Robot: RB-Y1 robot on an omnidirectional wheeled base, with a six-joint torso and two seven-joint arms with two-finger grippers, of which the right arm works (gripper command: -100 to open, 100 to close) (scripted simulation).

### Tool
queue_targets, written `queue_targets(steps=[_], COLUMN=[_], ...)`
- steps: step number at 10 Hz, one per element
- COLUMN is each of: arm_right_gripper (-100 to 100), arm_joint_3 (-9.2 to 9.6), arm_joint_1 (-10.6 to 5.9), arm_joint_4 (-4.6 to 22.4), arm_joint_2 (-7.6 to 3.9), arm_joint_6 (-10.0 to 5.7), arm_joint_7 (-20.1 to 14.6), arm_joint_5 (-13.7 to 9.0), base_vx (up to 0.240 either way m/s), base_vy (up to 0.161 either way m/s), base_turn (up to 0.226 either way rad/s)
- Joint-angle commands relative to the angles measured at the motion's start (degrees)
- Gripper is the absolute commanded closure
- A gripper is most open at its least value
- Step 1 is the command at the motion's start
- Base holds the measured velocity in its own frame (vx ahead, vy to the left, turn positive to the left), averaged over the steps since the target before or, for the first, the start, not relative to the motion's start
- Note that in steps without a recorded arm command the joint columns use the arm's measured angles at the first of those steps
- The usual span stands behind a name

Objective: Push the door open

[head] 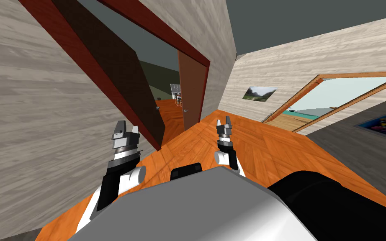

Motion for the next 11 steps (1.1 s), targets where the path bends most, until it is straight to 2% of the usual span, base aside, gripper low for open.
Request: queue_targets(steps=[1,6,7,11], arm_right_gripper=[-100,-100,-100,-100], arm_joint_3=[0.64,2.82,3.55,5.2], arm_joint_1=[-0.73,-3.22,-4.05,-5.92], arm_joint_4=[1.8,8.1,10.1,14.9], arm_joint_2=[-1.05,-3.62,-4.28,-5.57], arm_joint_6=[-0.43,-1.91,-2.4,-3.52], arm_joint_7=[-0.3,-1.3,-1.6,-2.3], arm_joint_5=[0.3,1.4,1.7,2.6], base_vx=[0.138,0.14,0.169,0.15], base_vy=[0.076,-0.044,-0.018,-0.018], base_turn=[-0.008,-0.005,-0.011,-0.005])
